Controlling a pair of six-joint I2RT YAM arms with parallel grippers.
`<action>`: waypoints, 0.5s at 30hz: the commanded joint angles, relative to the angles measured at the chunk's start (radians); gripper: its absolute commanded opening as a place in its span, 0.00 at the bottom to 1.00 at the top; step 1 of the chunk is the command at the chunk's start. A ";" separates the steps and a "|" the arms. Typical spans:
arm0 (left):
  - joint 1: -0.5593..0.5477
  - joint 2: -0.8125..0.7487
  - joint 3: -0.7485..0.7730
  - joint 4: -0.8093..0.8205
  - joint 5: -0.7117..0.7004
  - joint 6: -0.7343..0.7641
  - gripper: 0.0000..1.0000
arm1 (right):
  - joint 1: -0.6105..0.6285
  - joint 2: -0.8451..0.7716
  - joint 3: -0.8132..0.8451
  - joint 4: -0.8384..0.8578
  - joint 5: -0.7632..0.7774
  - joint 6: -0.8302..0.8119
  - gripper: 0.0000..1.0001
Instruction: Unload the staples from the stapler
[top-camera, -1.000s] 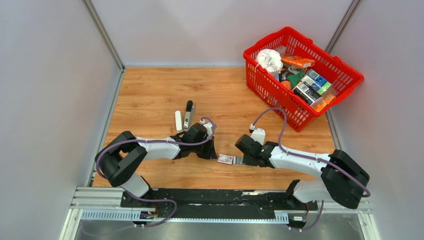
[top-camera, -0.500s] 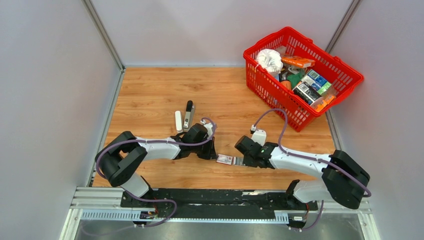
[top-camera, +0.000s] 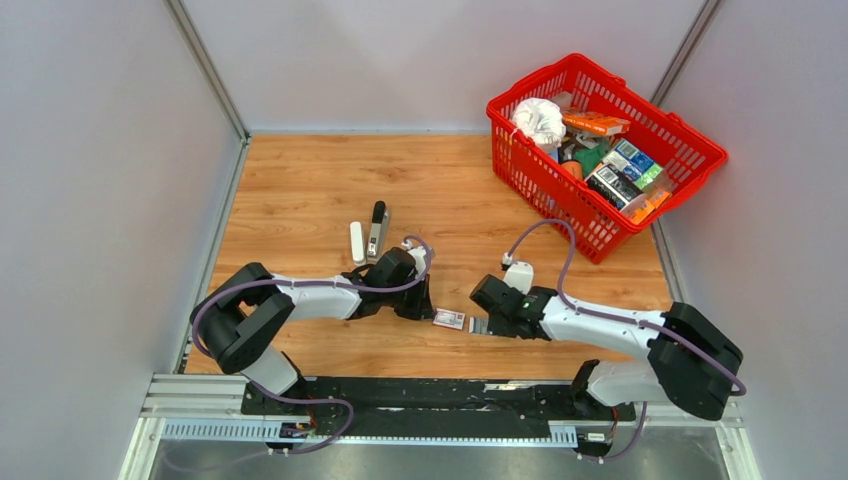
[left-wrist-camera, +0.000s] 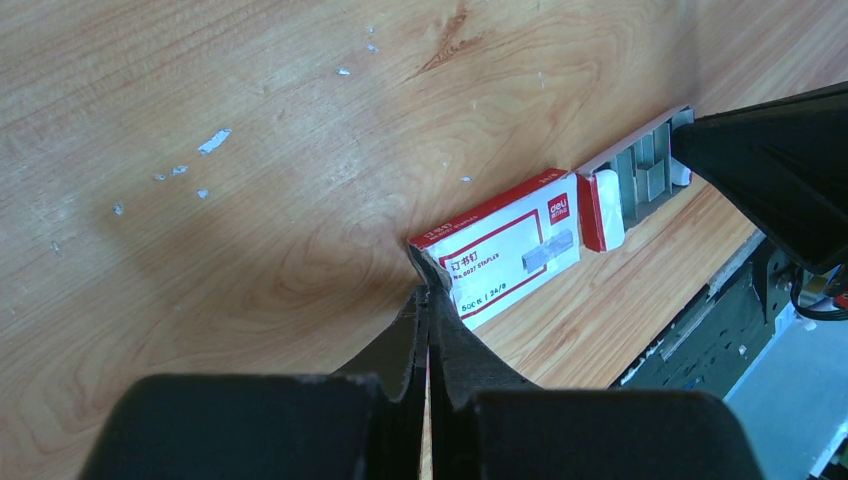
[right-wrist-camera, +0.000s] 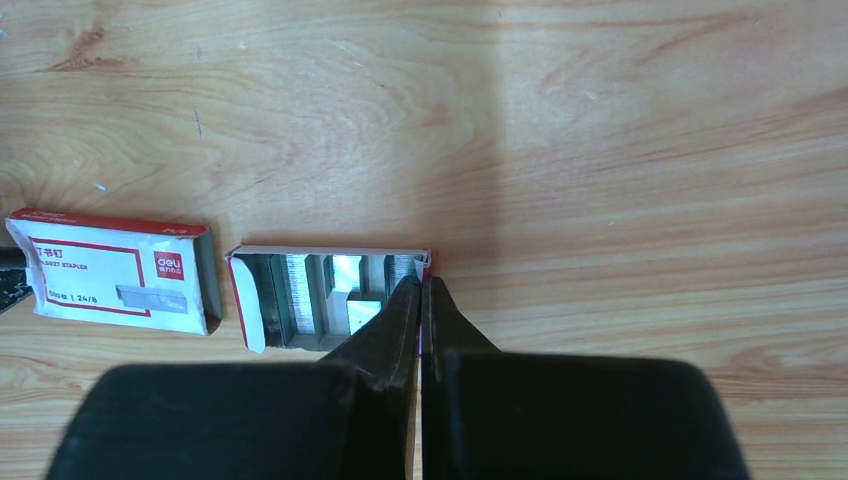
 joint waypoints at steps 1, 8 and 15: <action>-0.008 -0.023 -0.005 0.017 0.000 -0.008 0.00 | 0.008 0.030 0.009 -0.002 0.002 0.015 0.00; -0.013 -0.025 -0.012 0.019 -0.002 -0.009 0.00 | 0.008 0.063 0.032 0.015 -0.001 0.007 0.00; -0.014 -0.025 -0.015 0.022 0.000 -0.009 0.00 | 0.008 0.089 0.042 0.024 0.002 0.004 0.00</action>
